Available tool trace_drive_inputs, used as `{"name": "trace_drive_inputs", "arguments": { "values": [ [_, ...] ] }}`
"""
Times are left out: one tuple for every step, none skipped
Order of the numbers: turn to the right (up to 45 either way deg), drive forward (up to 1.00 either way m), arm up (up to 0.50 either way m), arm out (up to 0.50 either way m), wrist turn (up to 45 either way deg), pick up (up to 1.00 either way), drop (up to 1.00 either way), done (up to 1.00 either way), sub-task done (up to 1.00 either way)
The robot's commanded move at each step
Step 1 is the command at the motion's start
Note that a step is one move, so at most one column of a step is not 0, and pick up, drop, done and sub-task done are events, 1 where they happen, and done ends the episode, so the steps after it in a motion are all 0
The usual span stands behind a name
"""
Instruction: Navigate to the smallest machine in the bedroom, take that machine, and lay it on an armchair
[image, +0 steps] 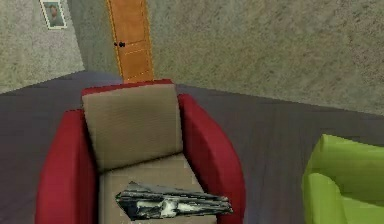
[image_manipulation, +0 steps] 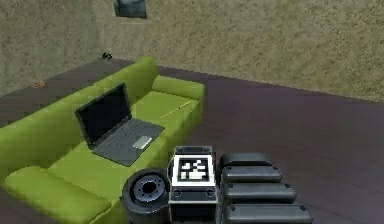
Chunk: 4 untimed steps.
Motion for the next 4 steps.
{"name": "trace_drive_inputs", "arguments": {
  "values": [
    [-30.0, 0.00, 0.00, 0.00, 0.0, 0.00, 0.00, 0.00, 0.00],
    [9.0, 0.00, 0.00, 0.00, 0.0, 0.00, 0.00, 0.00, 0.00],
    [0.0, 0.40, 0.00, 0.00, 0.0, 0.00, 0.00, 0.00, 0.00],
    [45.0, 0.00, 0.00, 0.00, 0.0, 0.00, 0.00, 0.00, 0.00]
  ]
}}
